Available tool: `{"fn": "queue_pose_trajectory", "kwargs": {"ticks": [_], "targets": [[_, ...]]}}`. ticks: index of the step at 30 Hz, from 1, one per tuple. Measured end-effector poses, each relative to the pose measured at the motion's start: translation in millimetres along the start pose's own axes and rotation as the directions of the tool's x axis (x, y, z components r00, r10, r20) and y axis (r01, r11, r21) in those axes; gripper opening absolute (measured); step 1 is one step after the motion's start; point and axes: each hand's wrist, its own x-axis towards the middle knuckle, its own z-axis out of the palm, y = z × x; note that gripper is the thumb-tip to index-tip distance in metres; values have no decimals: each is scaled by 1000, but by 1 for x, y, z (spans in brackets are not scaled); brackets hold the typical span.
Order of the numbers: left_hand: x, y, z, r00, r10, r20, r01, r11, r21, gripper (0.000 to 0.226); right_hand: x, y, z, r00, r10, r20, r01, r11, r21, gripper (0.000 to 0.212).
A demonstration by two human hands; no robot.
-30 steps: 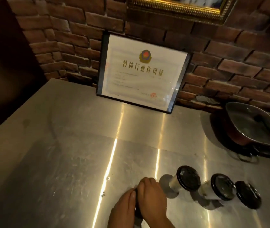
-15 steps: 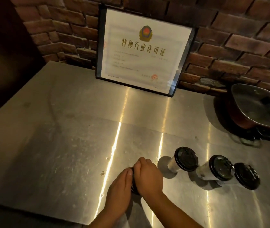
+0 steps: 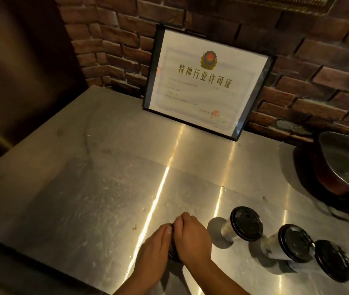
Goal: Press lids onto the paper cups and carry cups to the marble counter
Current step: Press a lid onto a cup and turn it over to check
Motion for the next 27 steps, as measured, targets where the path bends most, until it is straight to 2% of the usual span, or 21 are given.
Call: {"fn": "queue_pose_trajectory", "kwargs": {"ticks": [3, 6, 8, 13, 14, 16, 19, 21, 23, 25, 27], "targets": [[0, 2, -1, 999, 35, 1, -35, 999, -21, 31, -2, 3, -9, 989, 54, 136, -73, 987, 143, 49], [-2, 1, 2, 994, -101, -32, 91, 967, -239, 34, -3, 5, -18, 960, 108, 258, -162, 967, 197, 63], [-3, 6, 1, 989, -147, -15, 136, 946, -296, 35, -3, 4, -26, 947, 128, 294, -198, 955, 223, 74], [4, 38, -22, 999, 16, -43, -25, 973, -229, 37, 8, -10, -63, 950, 120, 288, -218, 916, 337, 86], [7, 45, -26, 998, 52, -43, -60, 976, -211, 36, 11, -11, -75, 950, 117, 289, -219, 911, 350, 83], [9, 55, -33, 989, 144, -47, -149, 976, -156, 32, 14, -14, -95, 951, 103, 293, -226, 876, 425, 65], [13, 63, -43, 955, 270, -126, -278, 959, -51, 22, 11, -11, -125, 942, 102, 319, -288, 735, 614, 41], [11, 74, -53, 940, 307, -152, -319, 946, -63, 16, 7, -12, -145, 931, 96, 351, -333, 616, 714, 35], [5, 95, -60, 941, 320, -114, -333, 935, -120, 18, -1, -11, -165, 929, 86, 361, -354, 494, 794, 28], [1, 114, -67, 926, 349, -143, -372, 908, -193, 36, -3, -11, -179, 935, 56, 351, -345, 385, 856, 33], [-1, 131, -71, 905, 377, -195, -416, 880, -229, 40, -5, -11, -189, 938, 14, 347, -335, 306, 891, 49]]}}
